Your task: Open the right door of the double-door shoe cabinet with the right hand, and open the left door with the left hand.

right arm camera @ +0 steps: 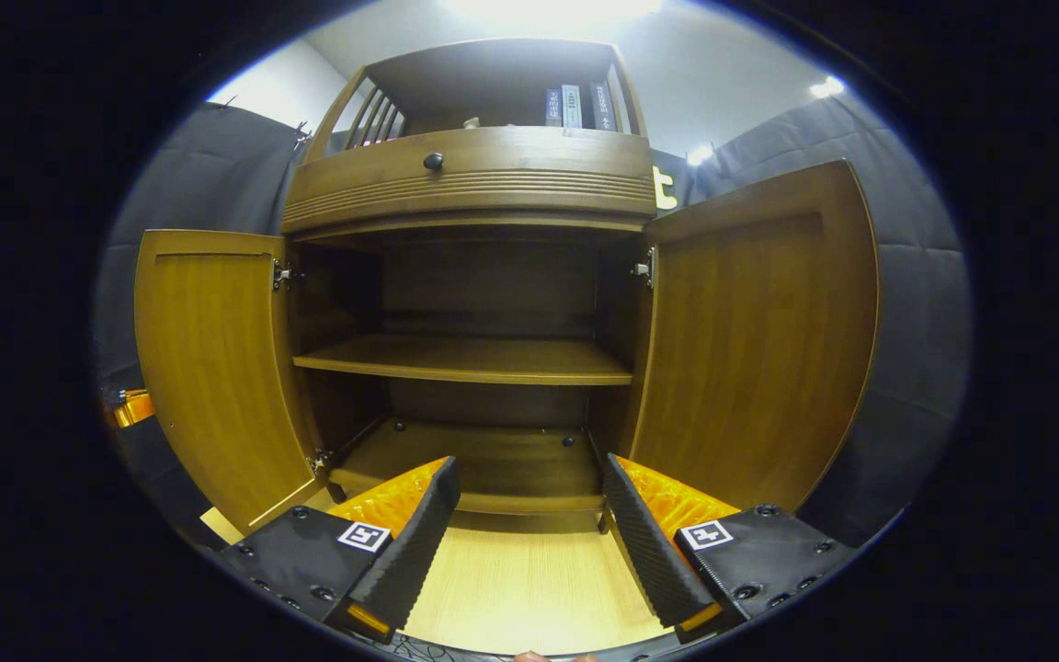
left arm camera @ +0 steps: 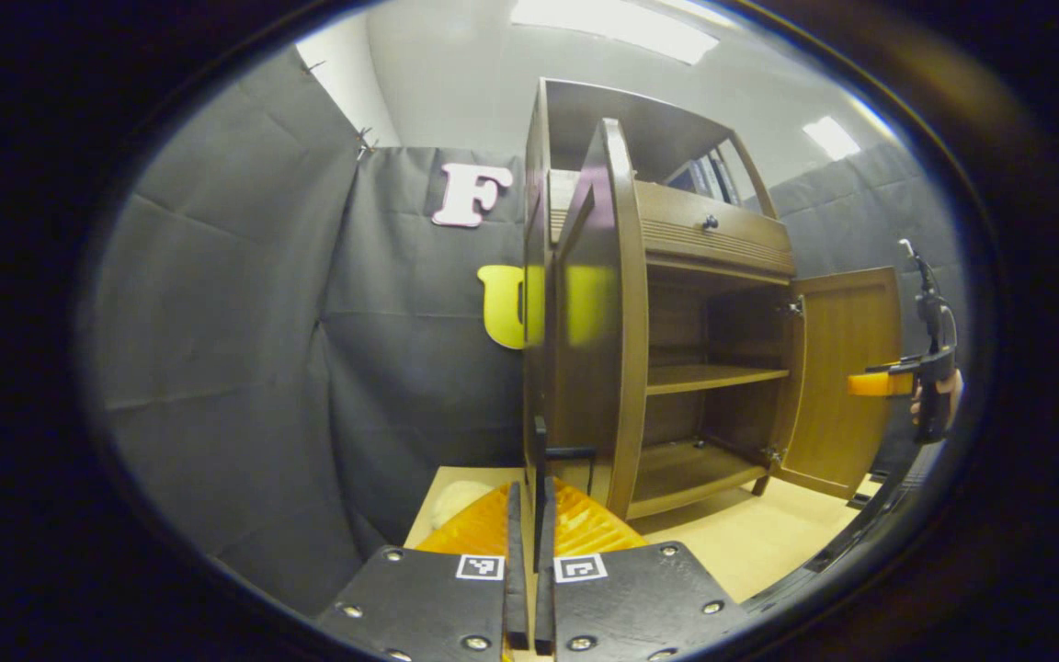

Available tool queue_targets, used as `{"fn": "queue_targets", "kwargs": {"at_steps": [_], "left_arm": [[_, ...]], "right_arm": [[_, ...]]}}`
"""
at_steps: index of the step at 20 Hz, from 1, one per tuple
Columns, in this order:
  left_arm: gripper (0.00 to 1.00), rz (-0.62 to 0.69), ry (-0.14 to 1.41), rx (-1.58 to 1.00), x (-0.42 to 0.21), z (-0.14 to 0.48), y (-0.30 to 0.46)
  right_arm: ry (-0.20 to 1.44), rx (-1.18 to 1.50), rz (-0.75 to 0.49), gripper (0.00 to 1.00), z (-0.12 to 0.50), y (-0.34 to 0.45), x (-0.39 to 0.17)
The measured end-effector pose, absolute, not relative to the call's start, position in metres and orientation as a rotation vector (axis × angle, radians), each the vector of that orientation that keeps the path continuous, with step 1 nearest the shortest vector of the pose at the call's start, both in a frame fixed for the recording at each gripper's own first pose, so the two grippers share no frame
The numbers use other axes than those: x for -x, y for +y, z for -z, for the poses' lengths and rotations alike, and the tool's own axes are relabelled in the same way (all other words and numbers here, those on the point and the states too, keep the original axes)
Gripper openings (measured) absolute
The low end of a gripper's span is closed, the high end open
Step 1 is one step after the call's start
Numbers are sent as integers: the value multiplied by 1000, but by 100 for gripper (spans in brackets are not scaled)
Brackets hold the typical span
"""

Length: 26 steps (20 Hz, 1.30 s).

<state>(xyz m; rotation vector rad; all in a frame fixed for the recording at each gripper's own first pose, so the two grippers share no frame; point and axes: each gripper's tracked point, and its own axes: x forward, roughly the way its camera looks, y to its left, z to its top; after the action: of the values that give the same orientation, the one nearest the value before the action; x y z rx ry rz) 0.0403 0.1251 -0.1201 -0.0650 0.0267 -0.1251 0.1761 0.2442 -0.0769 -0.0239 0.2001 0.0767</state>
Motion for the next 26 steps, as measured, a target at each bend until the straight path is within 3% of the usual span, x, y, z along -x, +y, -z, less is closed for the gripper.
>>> {"fn": "queue_targets", "kwargs": {"at_steps": [3, 4, 5, 9, 11, 21, 25, 26], "left_arm": [[5, 51, 19, 74, -12, 97, 123], [5, 17, 19, 71, -2, 90, 125], [5, -11, 16, 67, 9, 86, 123], [5, -70, -16, 104, 46, 57, 110], [35, -97, -24, 124, 63, 51, 95], [100, -176, -80, 117, 109, 3, 0], [100, -154, -93, 203, 112, 0, -46], [100, -148, -89, 217, 110, 1, -57]], "right_arm": [[195, 5, -69, 94, 75, 225, -168], [194, -2, -68, 99, 77, 219, -164], [192, -9, -71, 94, 76, 214, -161], [193, -16, -107, 94, 78, 200, -152], [187, -34, -125, 94, 74, 195, -151], [117, -63, -199, 94, 49, 146, -116], [109, -67, -209, 92, 49, 113, -93], [108, -73, -203, 98, 49, 104, -88]]}}
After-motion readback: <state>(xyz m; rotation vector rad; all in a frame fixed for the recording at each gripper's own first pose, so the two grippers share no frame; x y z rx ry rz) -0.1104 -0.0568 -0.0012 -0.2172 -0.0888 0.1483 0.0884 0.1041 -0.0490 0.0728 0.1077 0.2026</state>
